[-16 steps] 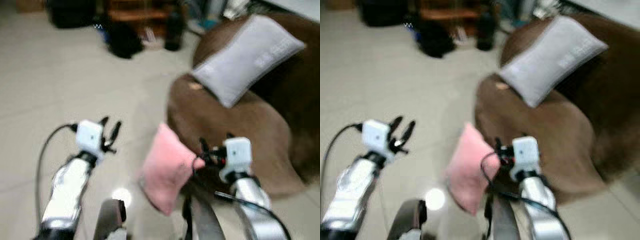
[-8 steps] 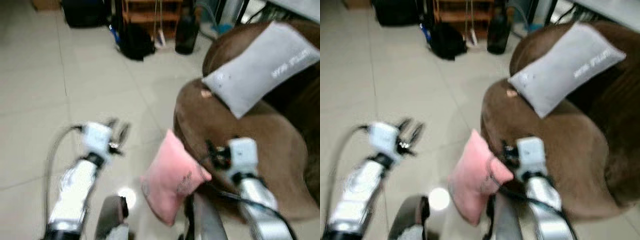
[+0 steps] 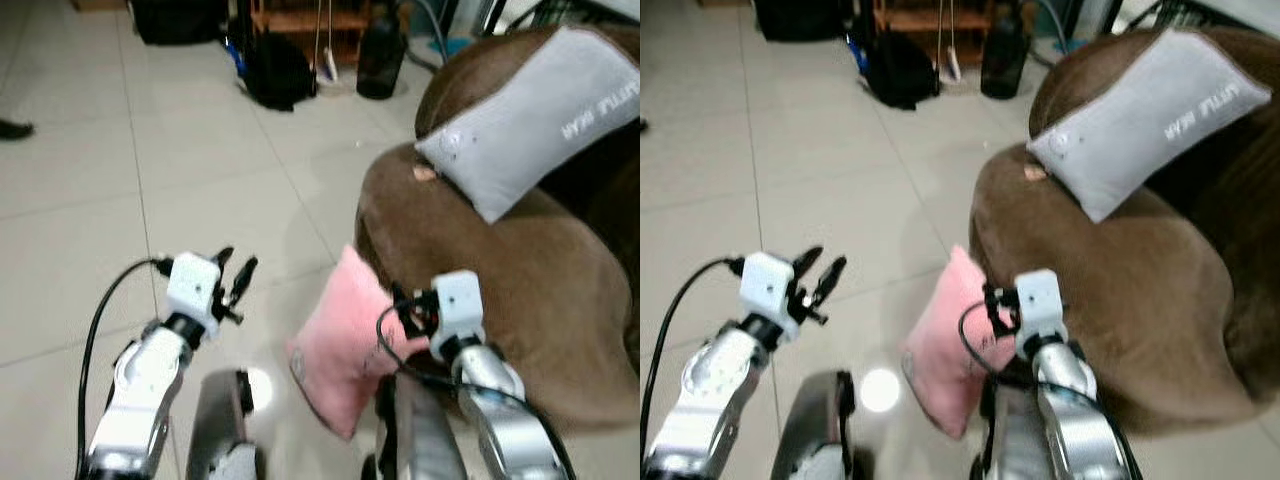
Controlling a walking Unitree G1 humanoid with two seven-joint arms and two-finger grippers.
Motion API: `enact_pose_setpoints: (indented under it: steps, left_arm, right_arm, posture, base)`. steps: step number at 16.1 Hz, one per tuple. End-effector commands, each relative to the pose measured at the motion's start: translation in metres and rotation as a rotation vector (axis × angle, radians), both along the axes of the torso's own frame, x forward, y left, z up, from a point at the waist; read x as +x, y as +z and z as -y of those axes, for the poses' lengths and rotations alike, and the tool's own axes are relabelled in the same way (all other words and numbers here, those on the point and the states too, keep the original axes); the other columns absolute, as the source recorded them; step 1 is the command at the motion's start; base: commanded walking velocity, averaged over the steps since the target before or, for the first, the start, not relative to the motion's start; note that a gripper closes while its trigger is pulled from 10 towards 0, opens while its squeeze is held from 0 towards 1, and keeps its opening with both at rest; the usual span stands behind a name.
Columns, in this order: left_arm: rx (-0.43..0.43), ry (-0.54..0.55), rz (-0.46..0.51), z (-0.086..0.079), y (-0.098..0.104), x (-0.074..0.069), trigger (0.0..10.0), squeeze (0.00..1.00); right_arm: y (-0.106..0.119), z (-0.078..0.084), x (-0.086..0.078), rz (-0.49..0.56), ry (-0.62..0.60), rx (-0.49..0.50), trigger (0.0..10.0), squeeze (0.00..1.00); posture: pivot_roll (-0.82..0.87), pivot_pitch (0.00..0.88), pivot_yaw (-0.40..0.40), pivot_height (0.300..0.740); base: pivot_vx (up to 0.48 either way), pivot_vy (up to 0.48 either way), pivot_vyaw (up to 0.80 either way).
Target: Move the pillow to the sofa from floor
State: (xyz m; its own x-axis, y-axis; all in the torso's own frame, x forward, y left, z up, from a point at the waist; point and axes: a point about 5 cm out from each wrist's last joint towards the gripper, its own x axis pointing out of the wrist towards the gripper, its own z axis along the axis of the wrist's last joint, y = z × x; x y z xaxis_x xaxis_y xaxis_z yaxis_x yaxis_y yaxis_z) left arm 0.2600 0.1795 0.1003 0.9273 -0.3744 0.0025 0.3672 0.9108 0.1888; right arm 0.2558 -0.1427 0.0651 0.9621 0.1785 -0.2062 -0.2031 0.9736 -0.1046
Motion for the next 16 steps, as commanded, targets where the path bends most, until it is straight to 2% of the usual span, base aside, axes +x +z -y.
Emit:
enact_pose_setpoints:
  steps: [1, 3, 4, 5, 6, 7, 8, 10, 11, 13, 16]
  left_arm:
    - [0.014, -0.053, 0.003, 0.006, 0.001, -0.004, 10.0, 0.00]
    - [0.031, -0.096, 0.009, 0.007, 0.005, -0.005, 10.0, 0.00]
    - [0.042, -0.105, 0.015, 0.003, 0.010, -0.002, 10.0, 0.00]
    - [0.044, -0.105, 0.014, 0.002, 0.011, -0.001, 10.0, 0.00]
    - [0.044, -0.104, 0.008, 0.000, 0.012, -0.001, 10.0, 0.00]
    - [0.003, -0.125, -0.011, -0.002, 0.017, -0.001, 10.0, 0.00]
    - [0.005, -0.186, -0.019, 0.000, 0.021, 0.000, 10.0, 0.00]
    - [0.004, -0.232, -0.023, 0.003, 0.024, 0.001, 10.0, 0.00]
    - [-0.010, -0.306, -0.029, 0.006, 0.031, 0.003, 10.0, 0.00]
    - [-0.007, -0.376, -0.048, 0.007, 0.038, 0.004, 10.0, 0.00]
    - [-0.003, -0.403, -0.065, 0.001, 0.043, 0.000, 10.0, 0.00]
  right_arm:
    - [-0.003, 0.008, 0.003, -0.006, -0.039, 0.005, 10.0, 0.00]
    - [-0.007, 0.010, 0.010, -0.021, -0.097, 0.044, 10.0, 0.00]
    - [-0.015, 0.008, 0.012, -0.050, -0.135, 0.097, 10.0, 0.85]
    - [-0.017, 0.008, 0.014, -0.049, -0.148, 0.121, 10.0, 1.00]
    - [-0.019, 0.009, 0.014, -0.050, -0.183, 0.146, 10.0, 1.00]
    - [-0.023, 0.012, 0.019, -0.060, -0.246, 0.159, 10.0, 1.00]
    - [-0.027, 0.016, 0.024, -0.070, -0.305, 0.191, 10.0, 1.00]
    - [-0.029, 0.021, 0.029, -0.078, -0.358, 0.223, 10.0, 1.00]
    - [-0.030, 0.030, 0.036, -0.078, -0.436, 0.270, 10.0, 1.00]
    - [-0.032, 0.036, 0.042, -0.084, -0.503, 0.261, 10.0, 1.00]
    - [-0.036, 0.037, 0.045, -0.107, -0.548, 0.224, 10.0, 1.00]
  posture:
    - [0.07, 0.132, -0.050, 0.500]
    - [0.11, 0.152, -0.059, 0.491]
    - [0.13, 0.189, -0.043, 0.491]
    - [0.13, 0.189, -0.043, 0.491]
    - [0.13, 0.210, -0.009, 0.491]
    - [0.12, 0.229, 0.012, 0.491]
    - [0.13, 0.260, 0.034, 0.491]
    - [0.15, 0.273, 0.045, 0.491]
    - [0.17, 0.281, 0.050, 0.491]
    - [0.20, 0.301, 0.061, 0.491]
    - [0.23, 0.315, 0.068, 0.491]
  base:
    - [0.000, 0.000, 0.00]
    - [0.000, 0.000, 0.00]
    - [0.000, 0.000, 0.00]
    - [0.000, 0.000, 0.00]
    - [0.000, 0.000, 0.00]
    - [0.000, 0.000, 0.00]
    - [0.000, 0.000, 0.00]
    - [0.000, 0.000, 0.00]
    - [0.000, 0.000, 0.00]
    - [0.000, 0.000, 0.00]
    - [0.000, 0.000, 0.00]
